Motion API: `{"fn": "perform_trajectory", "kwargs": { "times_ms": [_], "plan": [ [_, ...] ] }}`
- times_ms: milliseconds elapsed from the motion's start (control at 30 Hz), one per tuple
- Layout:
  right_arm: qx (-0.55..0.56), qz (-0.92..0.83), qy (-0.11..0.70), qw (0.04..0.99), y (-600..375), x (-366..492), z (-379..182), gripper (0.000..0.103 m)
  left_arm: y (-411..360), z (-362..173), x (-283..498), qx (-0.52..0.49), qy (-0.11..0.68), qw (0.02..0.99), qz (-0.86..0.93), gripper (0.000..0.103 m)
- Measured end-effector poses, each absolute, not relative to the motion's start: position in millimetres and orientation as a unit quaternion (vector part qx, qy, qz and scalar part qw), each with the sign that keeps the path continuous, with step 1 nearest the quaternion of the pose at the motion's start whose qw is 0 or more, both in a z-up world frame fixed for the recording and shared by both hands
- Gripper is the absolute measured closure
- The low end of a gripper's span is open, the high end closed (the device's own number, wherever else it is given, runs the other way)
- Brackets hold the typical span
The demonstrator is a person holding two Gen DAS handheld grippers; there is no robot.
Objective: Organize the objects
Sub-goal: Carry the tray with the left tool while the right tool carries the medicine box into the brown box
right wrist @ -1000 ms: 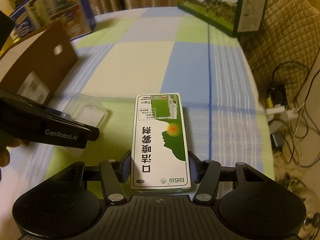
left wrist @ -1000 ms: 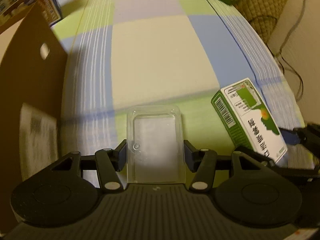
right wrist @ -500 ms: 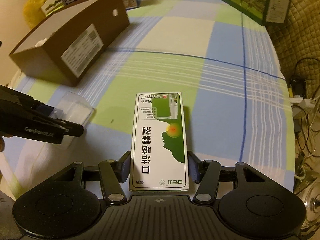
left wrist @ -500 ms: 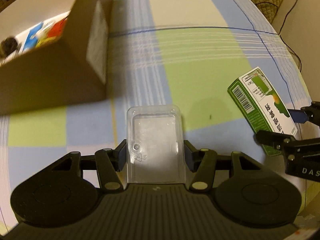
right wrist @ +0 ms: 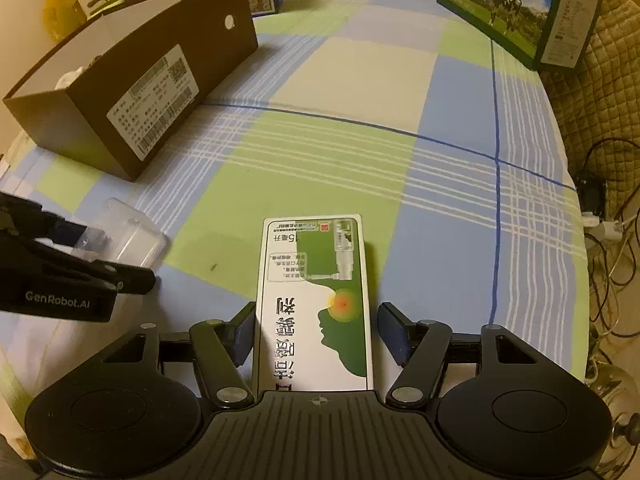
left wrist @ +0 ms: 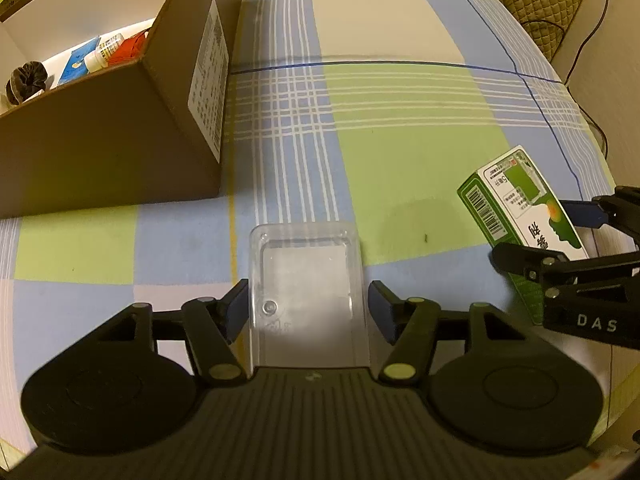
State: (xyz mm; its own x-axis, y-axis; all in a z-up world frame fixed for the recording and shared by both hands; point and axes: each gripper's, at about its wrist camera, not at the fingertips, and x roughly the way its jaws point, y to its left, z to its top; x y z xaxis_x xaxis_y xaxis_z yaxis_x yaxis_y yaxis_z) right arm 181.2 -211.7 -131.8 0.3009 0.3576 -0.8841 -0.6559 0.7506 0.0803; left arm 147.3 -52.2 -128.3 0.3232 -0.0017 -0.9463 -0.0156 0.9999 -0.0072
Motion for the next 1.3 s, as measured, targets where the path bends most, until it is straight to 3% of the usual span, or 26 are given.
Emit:
{"fn": "perform_trajectory", "kwargs": {
  "times_ms": [167,667,1300],
  "plan": [
    [-0.152,0.315,0.494,0.796,-212,177,-131,0.049,-52,-125,145,-0.005,0.579,0.815,0.000,0.050],
    [-0.119,0.330,0.509,0.786,-209,165,-121,0.051,-30,-111,129,-0.009,0.566,0.824,-0.017,0.051],
    [-0.020,0.447,0.417,0.791,-101,157,-1,0.051,117,-14,84,-0.075,0.474,0.876,0.046,0.051]
  ]
}}
